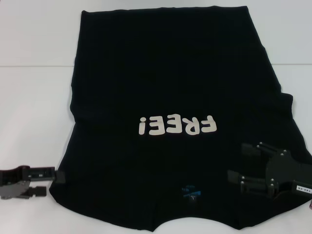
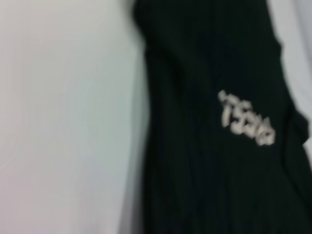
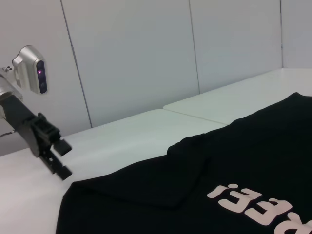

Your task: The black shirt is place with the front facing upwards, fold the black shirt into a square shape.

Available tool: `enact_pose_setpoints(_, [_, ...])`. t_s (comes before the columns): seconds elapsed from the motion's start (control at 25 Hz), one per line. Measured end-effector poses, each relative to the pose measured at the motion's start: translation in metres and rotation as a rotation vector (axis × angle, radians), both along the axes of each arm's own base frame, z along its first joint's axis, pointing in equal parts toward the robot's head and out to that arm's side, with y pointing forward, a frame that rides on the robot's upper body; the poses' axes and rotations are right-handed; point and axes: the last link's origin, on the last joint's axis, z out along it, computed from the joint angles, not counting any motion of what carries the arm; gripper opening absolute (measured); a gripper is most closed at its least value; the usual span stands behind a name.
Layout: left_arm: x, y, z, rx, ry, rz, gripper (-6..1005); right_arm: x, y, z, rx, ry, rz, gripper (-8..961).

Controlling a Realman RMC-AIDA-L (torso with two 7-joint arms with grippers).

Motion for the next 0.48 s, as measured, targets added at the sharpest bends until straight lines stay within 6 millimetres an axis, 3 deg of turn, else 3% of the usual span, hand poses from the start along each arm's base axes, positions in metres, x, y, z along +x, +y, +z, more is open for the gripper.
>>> enact_pose_setpoints(0.48, [-0.0001, 0.0052, -0.0079, -0.021, 0.031, 0.025, 946, 0.0007, -0.0012, -0.0004, -0.003, 0.004, -0.007, 929])
